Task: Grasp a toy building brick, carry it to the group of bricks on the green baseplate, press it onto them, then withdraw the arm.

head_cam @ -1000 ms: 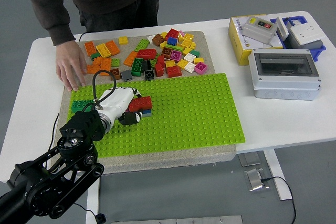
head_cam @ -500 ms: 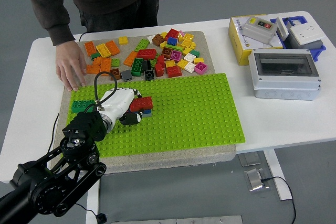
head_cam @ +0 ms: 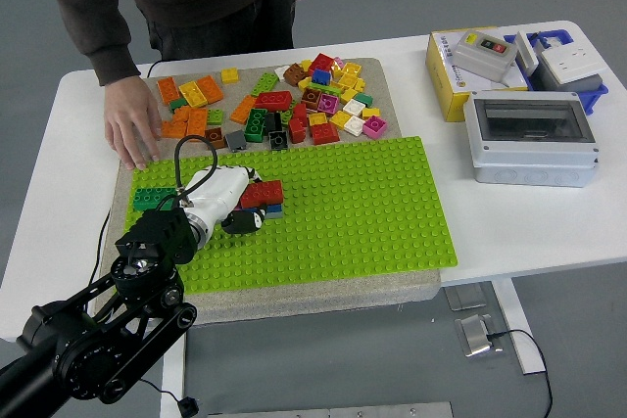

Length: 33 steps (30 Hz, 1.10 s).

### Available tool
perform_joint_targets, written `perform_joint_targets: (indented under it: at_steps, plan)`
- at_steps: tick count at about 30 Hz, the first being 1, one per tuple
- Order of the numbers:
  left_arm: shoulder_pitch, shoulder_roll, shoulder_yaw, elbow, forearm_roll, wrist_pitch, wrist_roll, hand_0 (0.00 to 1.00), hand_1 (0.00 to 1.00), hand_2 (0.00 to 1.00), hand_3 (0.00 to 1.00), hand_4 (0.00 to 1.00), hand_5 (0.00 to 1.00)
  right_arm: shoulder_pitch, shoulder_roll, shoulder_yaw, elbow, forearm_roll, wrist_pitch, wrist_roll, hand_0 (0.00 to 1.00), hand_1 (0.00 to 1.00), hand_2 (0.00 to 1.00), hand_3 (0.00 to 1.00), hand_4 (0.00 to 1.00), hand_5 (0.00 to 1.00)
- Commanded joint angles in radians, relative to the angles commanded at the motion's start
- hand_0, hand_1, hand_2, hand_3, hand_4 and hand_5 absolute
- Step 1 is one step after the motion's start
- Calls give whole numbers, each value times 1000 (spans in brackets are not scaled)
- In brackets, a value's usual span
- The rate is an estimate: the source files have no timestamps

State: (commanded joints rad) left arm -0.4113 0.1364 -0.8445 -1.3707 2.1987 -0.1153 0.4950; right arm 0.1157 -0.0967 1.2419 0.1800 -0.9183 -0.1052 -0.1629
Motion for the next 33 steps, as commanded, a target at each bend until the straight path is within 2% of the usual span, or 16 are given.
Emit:
perform_joint_targets:
  at_steps: [11, 31, 32, 33]
  plan:
    - [3, 14, 3, 1, -2, -3, -1, 937, 899, 855, 531, 491, 298, -3, 0, 0, 0, 0, 1, -1, 630, 623, 621, 617, 463, 747]
    - [-6, 9, 12, 8, -3, 10, -10, 937, 900, 855, 532, 486, 297, 0, 1, 0, 0, 4, 2, 1, 630, 624, 623, 618, 461, 747]
    - [-6, 9, 12, 8, -3, 10, -10, 937, 905, 863, 554, 418, 311, 0, 1, 0, 0, 4, 2, 1, 630, 623, 623, 617, 460, 746]
    - [-6, 10, 12, 8, -3, 9, -11, 937, 905, 863, 554, 418, 311, 0, 1, -1, 0, 4, 2, 2, 630, 623, 623, 617, 460, 746]
